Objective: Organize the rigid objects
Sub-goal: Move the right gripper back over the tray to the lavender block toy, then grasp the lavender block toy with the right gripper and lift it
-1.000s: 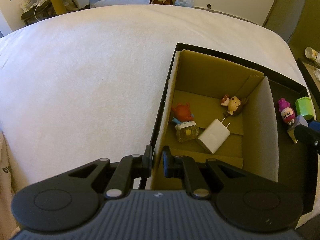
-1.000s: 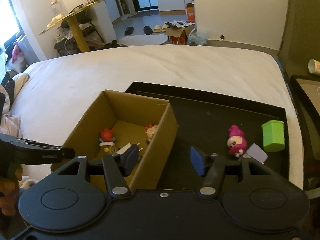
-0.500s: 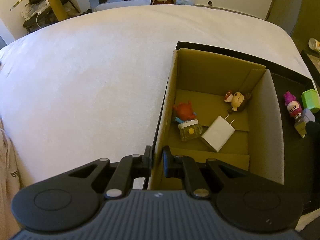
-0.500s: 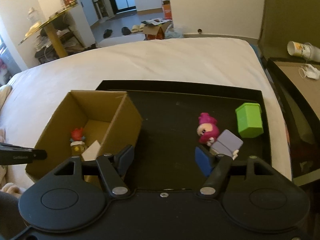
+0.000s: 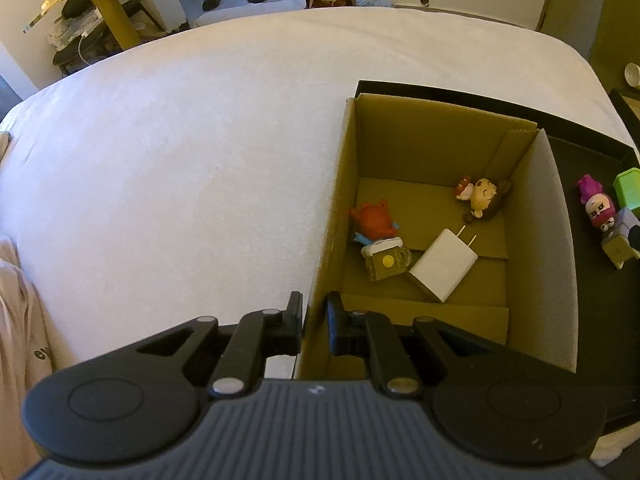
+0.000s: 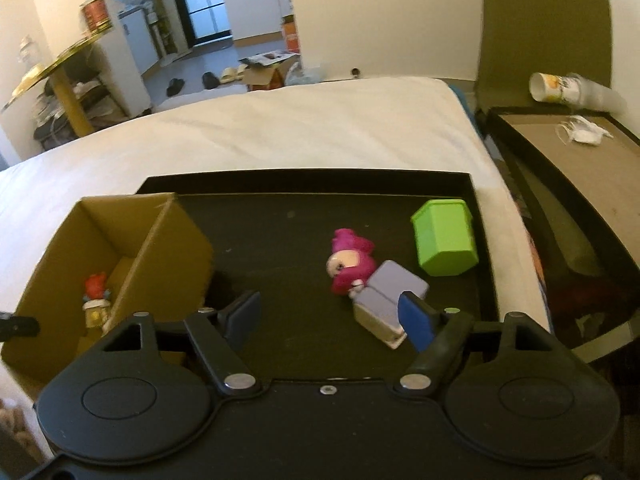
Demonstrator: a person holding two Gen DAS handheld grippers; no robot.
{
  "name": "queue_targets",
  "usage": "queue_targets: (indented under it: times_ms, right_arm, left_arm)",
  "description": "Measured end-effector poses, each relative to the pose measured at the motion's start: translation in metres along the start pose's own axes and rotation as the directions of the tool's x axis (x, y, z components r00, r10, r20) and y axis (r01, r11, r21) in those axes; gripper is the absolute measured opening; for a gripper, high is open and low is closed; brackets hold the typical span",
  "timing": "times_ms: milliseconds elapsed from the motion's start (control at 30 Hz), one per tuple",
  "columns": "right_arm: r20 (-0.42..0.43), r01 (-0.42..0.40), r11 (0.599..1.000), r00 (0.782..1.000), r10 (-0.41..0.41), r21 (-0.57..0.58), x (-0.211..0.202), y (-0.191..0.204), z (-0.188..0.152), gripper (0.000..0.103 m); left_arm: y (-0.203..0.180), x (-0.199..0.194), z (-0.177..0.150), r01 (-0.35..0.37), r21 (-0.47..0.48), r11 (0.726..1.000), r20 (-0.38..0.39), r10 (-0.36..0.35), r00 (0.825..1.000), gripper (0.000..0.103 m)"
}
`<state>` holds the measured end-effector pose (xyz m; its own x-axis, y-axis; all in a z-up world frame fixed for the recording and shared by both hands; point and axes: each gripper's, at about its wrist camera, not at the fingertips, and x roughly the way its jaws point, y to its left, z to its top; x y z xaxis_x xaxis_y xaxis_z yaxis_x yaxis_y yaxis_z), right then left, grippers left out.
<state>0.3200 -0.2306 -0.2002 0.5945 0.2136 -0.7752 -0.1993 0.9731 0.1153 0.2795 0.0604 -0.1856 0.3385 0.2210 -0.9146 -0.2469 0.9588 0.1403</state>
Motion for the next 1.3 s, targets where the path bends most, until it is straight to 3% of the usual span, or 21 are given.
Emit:
queue_targets:
  times_ms: [367, 767, 900, 1000, 1067, 1300]
  right_arm:
    - [-0.041, 0.054, 0.988, 0.998, -0.048, 0.142, 0.035, -0.027, 0.007, 0.077]
    - [-0.098, 0.087, 0.981, 0.993, -0.07, 0.174, 0.065, -0.029, 0.012, 0.076]
    - [-0.108, 0.105, 0.981, 0.99, -0.088, 0.166, 0.067, -0.029, 0.011, 0.072]
    - [-0.131, 0.118, 0.981, 0.987, -0.098, 0.154, 0.068, -0.03, 0.009, 0.055]
    - [-0.138, 0.116, 0.98, 0.986, -0.094, 0.161, 0.068, -0.031, 0.007, 0.05]
    - [-0.137, 0.122, 0.983, 0.985, -0.103, 0.137, 0.057, -0.029, 0.001, 0.049]
  left_arm:
    - [-0.003, 0.001, 0.0, -0.018, 0.011, 1.0, -0.002, 0.018, 1.0, 0.012]
    - [-0.002, 0.002, 0.0, -0.017, 0.012, 1.0, -0.002, 0.017, 1.0, 0.012]
    - [-0.003, 0.002, 0.0, -0.016, 0.011, 1.0, -0.002, 0.016, 1.0, 0.012]
    - [-0.002, 0.002, 0.0, -0.014, 0.007, 1.0, -0.002, 0.014, 1.0, 0.012]
    - [-0.002, 0.002, 0.0, -0.011, 0.005, 1.0, -0.002, 0.011, 1.0, 0.012]
    - [-0.001, 0.002, 0.0, -0.006, 0.003, 1.0, -0.002, 0.006, 1.0, 0.012]
